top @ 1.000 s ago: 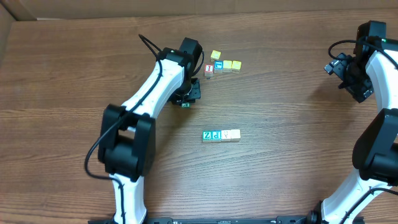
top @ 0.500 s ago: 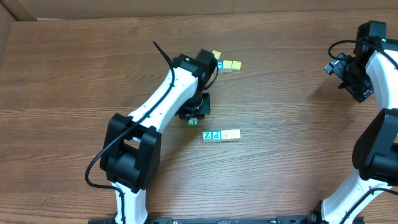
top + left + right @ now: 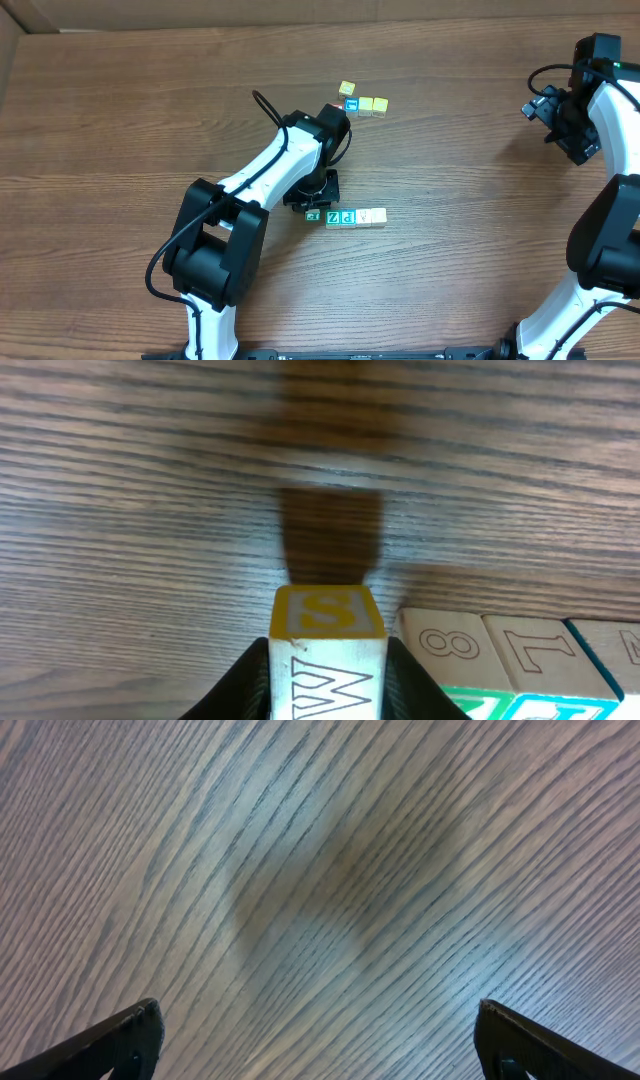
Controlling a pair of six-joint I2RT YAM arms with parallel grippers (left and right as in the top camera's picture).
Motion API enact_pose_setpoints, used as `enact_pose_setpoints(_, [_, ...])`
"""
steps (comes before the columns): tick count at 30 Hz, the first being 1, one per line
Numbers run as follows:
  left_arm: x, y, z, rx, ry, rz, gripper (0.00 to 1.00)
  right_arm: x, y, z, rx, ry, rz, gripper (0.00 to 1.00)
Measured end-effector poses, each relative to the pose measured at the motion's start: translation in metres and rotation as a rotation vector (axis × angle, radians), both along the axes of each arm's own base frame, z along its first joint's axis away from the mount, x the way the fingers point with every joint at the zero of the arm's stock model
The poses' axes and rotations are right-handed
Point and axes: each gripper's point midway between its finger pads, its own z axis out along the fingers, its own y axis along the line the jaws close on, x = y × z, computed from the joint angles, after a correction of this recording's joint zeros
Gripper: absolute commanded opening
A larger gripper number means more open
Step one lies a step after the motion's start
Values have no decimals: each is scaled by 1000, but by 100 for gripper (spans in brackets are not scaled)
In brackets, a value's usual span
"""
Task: Flip 5 blocks
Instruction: 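Set the S block down left of the Z block and release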
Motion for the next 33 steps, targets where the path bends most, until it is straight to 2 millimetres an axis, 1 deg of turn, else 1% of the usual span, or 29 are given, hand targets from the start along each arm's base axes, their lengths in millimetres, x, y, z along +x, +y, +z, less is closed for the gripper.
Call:
enact_pose_setpoints(8, [-3,-1,-1,-10,14,1,38,0,0,0,0,0,0,100])
enact_pose_setpoints(12, [-4,-1,-2,-11,16,4,38,0,0,0,0,0,1,100])
enact_pose_setpoints(16, [-2,6,-1,-10,23,25,38,0,0,0,0,0,0,100])
enact_pose_setpoints(19, [6,17,6,-11,27,60,38,0,0,0,0,0,0,100])
enact_pose_setpoints(22, [20,24,18,-23,3,89,36,0,0,0,0,0,0,100])
enact_pose_setpoints(24, [30,25,24,-35,-23,97,35,0,0,0,0,0,0,100])
enact_pose_setpoints(27, [34,26,27,-39,-34,85,22,0,0,0,0,0,1,100])
enact_pose_setpoints(28, [34,27,27,-36,-34,82,7,0,0,0,0,-1,0,100])
enact_pose_setpoints(29, [35,27,27,-33,-37,80,4,0,0,0,0,0,0,100])
enact_pose_setpoints(33, [39,27,24,-31,-57,82,4,0,0,0,0,0,1,100])
